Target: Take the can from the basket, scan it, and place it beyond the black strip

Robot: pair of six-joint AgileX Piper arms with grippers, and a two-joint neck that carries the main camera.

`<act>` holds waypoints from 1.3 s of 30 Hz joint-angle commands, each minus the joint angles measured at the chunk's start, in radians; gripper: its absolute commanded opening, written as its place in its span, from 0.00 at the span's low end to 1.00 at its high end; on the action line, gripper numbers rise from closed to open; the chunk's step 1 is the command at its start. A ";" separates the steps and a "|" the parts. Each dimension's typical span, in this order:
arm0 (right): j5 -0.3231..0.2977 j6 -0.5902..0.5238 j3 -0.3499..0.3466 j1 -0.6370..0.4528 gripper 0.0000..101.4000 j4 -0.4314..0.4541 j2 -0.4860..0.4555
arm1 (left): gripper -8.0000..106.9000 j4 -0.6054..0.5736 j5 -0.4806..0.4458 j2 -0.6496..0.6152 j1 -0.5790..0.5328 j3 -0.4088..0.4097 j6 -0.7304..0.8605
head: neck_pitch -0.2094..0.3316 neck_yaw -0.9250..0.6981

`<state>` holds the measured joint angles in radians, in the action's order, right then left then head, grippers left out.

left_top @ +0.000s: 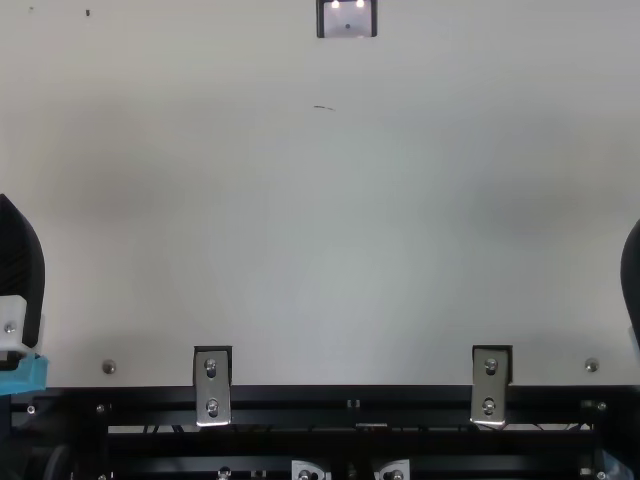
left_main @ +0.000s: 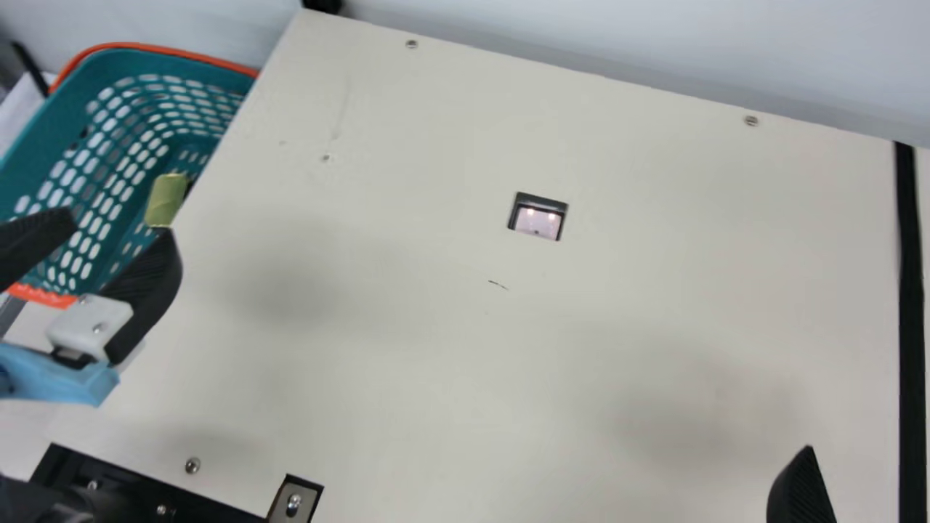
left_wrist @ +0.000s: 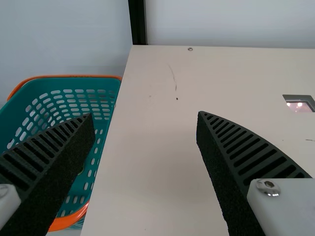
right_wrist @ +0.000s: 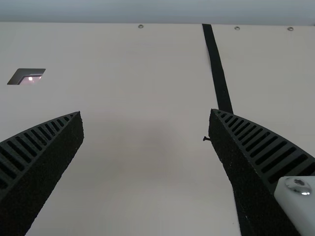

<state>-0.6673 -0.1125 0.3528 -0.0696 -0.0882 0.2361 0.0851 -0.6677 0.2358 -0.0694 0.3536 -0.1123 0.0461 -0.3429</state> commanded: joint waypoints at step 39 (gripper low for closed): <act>0.000 0.000 0.000 0.000 1.00 0.000 0.000 | 0.85 0.000 0.000 0.000 0.000 0.000 0.000 | 0.212 -0.088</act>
<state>-0.6673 -0.1125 0.3528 -0.0696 -0.0882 0.2361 0.0851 -0.6677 0.2358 -0.0694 0.3536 -0.1123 0.2354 -0.4248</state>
